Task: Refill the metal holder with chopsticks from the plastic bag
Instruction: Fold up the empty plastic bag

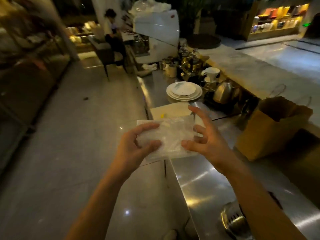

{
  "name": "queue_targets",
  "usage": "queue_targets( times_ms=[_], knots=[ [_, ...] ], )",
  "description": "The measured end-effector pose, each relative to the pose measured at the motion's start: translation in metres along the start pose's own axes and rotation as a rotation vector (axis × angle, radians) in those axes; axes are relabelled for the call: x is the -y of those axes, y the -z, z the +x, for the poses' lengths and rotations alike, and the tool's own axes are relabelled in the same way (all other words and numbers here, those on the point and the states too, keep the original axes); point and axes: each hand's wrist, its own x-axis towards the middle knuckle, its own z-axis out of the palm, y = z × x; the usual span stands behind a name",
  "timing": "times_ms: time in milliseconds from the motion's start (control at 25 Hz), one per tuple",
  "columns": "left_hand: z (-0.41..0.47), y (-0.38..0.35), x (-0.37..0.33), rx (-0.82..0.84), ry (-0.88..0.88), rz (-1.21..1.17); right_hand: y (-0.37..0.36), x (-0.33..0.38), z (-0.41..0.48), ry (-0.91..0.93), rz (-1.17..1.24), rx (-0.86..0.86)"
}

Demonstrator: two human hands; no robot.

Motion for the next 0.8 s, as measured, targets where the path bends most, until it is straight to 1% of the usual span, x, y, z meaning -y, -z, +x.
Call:
queue_targets(
  times_ms=[120,280,400,480,680,800],
  knots=[
    [-0.062,0.045,-0.015,-0.181,0.083,0.013,-0.057,-0.002,0.004,0.052,0.045,0.214],
    [-0.13,0.087,-0.032,-0.341,0.135,0.095,-0.124,-0.011,-0.005,0.087,0.017,0.362],
    [-0.179,0.105,-0.035,-0.477,0.167,0.153,-0.167,-0.016,-0.009,0.031,0.015,0.497],
    [-0.223,0.121,-0.033,-0.619,0.206,0.175,-0.209,-0.024,-0.018,-0.001,-0.006,0.619],
    [-0.341,0.153,-0.017,-0.996,0.327,0.059,-0.311,-0.045,-0.062,-0.024,-0.051,0.824],
    [-0.411,0.165,-0.009,-1.149,0.402,0.052,-0.373,-0.057,-0.097,-0.086,-0.039,0.96]
  ],
)
